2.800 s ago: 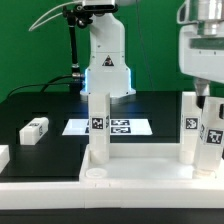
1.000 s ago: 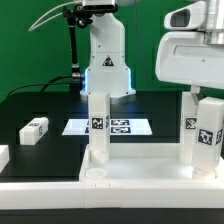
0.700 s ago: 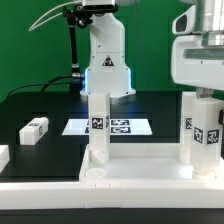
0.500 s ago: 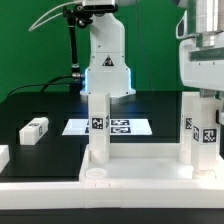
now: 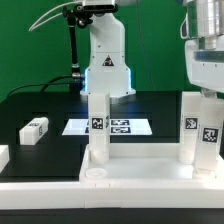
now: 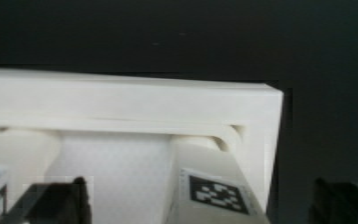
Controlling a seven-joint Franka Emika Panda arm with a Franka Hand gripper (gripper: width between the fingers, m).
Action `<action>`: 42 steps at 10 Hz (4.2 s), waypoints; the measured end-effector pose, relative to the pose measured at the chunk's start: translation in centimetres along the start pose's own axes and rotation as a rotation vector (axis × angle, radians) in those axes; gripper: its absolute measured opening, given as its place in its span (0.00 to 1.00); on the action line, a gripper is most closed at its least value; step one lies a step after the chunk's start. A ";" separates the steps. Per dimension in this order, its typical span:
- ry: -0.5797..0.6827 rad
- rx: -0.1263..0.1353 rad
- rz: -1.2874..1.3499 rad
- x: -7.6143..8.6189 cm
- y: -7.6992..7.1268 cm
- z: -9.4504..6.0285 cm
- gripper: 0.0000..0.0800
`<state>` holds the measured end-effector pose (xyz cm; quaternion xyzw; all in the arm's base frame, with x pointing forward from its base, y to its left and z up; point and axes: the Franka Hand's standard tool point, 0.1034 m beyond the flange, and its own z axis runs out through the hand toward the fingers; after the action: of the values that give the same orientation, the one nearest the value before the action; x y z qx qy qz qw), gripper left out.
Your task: Assemble desk
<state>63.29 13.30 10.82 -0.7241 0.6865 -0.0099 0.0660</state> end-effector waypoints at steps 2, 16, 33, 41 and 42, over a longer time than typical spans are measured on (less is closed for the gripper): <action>-0.004 -0.034 -0.308 0.5 0.4 -0.1 0.80; 0.073 -0.001 -0.777 3.2 -1.5 -1.1 0.36; -0.012 -0.009 -0.435 1.3 -0.9 -0.6 0.81; 0.029 -0.093 -1.002 2.7 -1.4 -0.9 0.50; 0.032 -0.091 -0.929 2.7 -1.4 -0.9 0.50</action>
Offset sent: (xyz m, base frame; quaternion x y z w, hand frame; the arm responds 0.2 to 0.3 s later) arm 0.0000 0.0000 0.0000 0.0000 0.0000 -0.1938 0.9810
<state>64.78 10.59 11.67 -0.9567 0.2901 -0.0195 0.0123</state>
